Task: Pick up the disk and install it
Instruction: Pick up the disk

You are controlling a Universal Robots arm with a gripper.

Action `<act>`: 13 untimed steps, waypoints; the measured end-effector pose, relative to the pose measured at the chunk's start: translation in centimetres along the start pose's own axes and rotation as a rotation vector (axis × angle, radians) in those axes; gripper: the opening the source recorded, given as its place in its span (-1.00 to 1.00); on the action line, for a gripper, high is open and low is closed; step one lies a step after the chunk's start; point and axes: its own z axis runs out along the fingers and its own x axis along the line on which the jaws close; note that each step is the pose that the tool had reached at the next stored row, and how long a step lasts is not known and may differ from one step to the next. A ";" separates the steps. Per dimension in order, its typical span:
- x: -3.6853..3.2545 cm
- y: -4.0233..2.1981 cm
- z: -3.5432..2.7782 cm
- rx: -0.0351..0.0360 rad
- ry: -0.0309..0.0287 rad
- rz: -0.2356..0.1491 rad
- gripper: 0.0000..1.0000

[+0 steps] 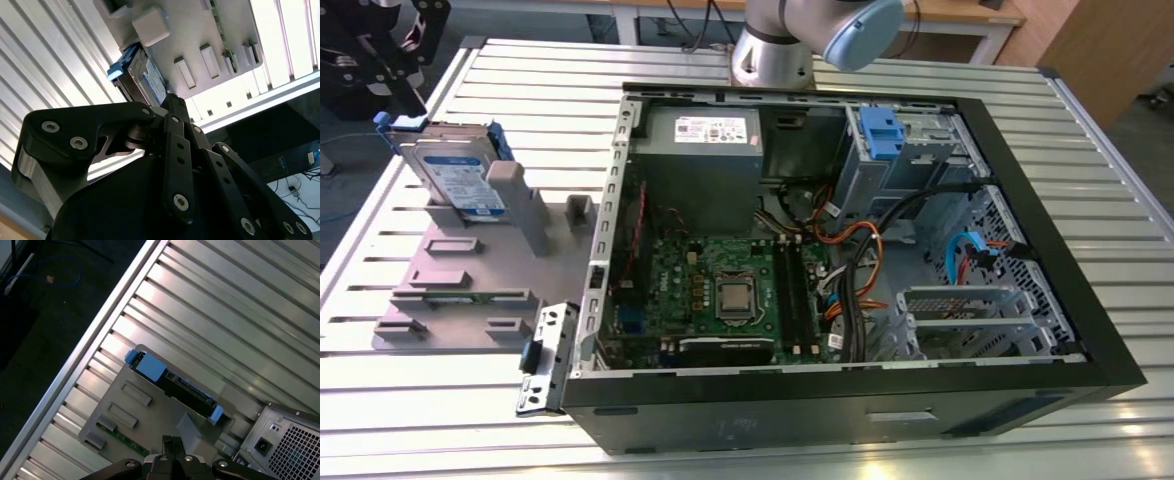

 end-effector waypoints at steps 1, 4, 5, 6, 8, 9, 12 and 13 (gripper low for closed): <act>0.00 0.00 0.00 0.0000 0.0000 -0.003 -0.79; 0.00 0.00 0.00 -0.0002 0.0001 -0.011 -0.79; 0.00 0.00 0.00 -0.0003 0.0002 -0.013 -0.79; 0.00 0.00 0.00 -0.0003 0.0002 -0.016 -0.79; 0.00 0.00 0.00 -0.0004 0.0004 -0.021 -0.79; 0.00 0.00 0.00 -0.0005 0.0003 -0.023 -0.79; 0.00 0.00 0.00 -0.0006 0.0005 -0.030 -0.79; 0.00 0.00 0.00 -0.0007 0.0005 -0.033 -0.79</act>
